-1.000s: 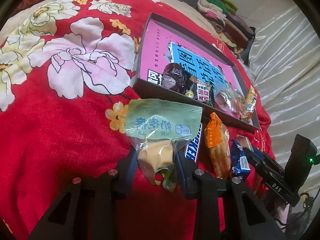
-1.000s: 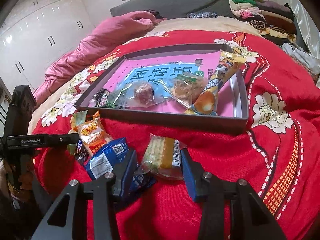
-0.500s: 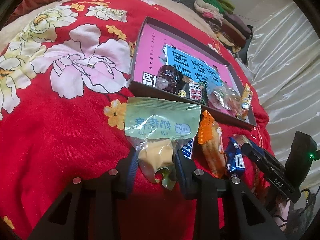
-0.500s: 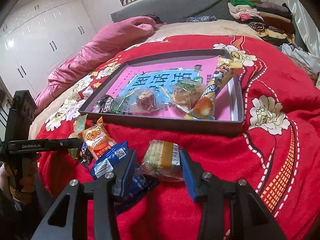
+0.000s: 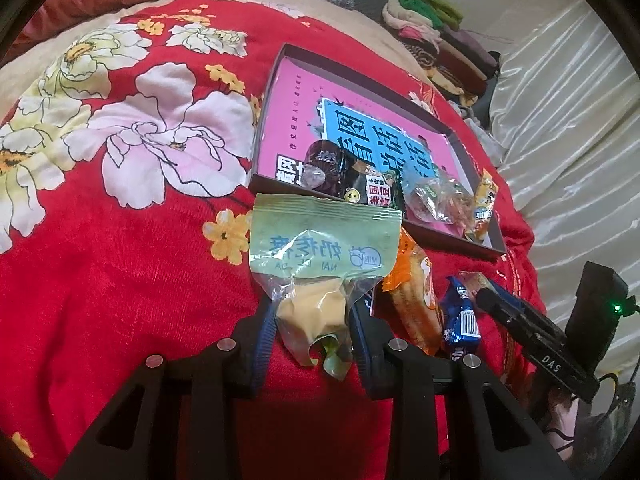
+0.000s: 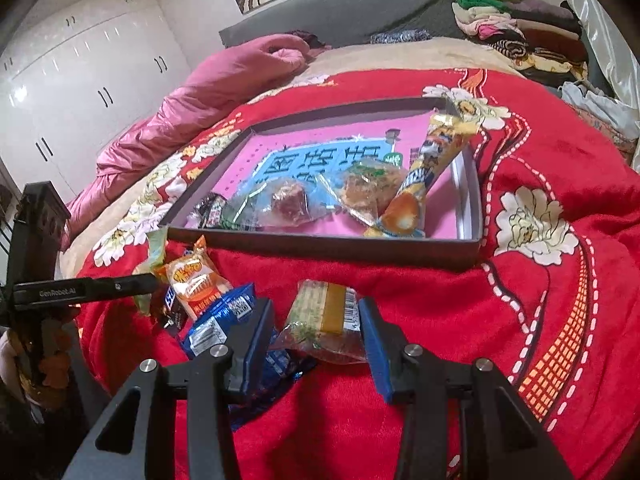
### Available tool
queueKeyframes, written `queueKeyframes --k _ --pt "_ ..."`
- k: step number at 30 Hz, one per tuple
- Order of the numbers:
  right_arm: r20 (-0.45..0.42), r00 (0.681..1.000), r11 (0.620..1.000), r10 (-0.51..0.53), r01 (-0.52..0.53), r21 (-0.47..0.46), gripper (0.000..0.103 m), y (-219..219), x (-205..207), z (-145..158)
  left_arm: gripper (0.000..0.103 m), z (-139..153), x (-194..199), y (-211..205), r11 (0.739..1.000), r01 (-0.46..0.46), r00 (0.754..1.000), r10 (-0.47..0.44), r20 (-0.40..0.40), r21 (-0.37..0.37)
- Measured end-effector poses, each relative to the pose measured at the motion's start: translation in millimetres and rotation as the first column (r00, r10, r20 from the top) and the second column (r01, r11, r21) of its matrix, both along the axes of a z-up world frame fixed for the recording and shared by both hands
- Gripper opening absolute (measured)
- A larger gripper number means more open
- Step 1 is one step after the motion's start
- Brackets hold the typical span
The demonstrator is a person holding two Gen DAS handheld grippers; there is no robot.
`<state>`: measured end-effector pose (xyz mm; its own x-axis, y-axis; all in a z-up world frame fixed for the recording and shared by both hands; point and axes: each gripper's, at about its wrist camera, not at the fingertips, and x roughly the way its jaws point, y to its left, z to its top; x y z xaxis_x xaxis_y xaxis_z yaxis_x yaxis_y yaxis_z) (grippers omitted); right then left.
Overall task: Organize snacks
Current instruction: 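Grasp the green candy bag with the left tool while the right tool grasps the clear cake packet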
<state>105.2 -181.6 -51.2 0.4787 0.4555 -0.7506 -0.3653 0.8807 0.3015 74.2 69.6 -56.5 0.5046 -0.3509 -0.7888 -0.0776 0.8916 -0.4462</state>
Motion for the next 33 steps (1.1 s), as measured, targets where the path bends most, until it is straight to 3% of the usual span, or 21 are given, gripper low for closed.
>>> queueKeyframes --k 14,25,28,33 --pt "0.009 1.0 0.991 0.028 -0.026 -0.131 0.041 16 1 -9 0.036 8 -2 1 1.0 -0.002 1.0 0.002 0.026 0.003" --pt "0.062 0.998 0.999 -0.003 0.001 0.037 0.039 -4 -4 14 0.036 21 -5 3 1.0 -0.01 0.998 0.011 0.054 -0.008" --pt "0.067 0.998 0.999 -0.009 0.006 0.044 0.039 -6 -3 16 0.036 24 -5 2 1.0 -0.007 0.998 0.007 0.061 -0.01" --pt "-0.002 1.0 1.0 0.004 -0.004 0.008 0.039 -1 1 2 0.036 25 -6 0 1.0 -0.001 0.998 0.002 0.061 -0.01"
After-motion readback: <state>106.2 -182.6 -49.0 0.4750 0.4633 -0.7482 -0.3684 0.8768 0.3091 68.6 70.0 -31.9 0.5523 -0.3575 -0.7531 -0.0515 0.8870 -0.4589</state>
